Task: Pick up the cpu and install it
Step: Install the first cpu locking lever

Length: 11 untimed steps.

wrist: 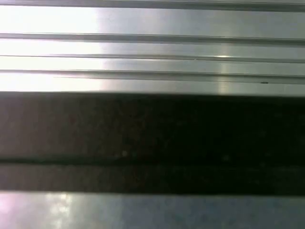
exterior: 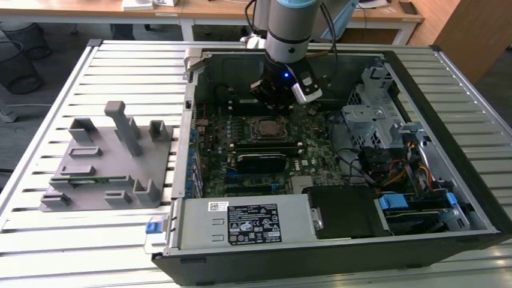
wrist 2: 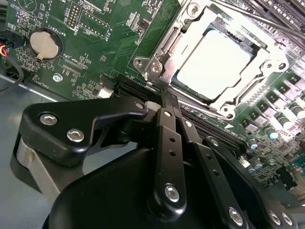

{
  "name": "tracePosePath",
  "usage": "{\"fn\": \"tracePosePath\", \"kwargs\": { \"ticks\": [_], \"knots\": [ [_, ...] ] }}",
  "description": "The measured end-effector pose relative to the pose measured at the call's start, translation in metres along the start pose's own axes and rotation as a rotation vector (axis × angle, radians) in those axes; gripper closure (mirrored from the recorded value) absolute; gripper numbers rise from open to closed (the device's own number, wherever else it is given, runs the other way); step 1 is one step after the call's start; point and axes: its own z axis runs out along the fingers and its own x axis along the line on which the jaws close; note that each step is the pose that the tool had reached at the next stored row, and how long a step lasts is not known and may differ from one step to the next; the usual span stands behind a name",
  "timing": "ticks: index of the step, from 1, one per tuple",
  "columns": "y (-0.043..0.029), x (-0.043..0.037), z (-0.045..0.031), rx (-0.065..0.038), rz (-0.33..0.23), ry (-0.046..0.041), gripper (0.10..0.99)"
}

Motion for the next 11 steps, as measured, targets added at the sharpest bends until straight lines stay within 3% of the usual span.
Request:
{"fn": "tracePosePath", "kwargs": {
  "ticks": [4, 8, 11],
  "knots": [
    [0.0001, -0.0001, 0.0, 0.002, 0.0, -0.0001, 0.98],
    [-0.0001, -0.0002, 0.0008, 0.03, 0.0, 0.0005, 0.98],
    [-0.0003, -0.0005, 0.0025, 0.038, 0.0, 0.0012, 0.98]
  ]
}}
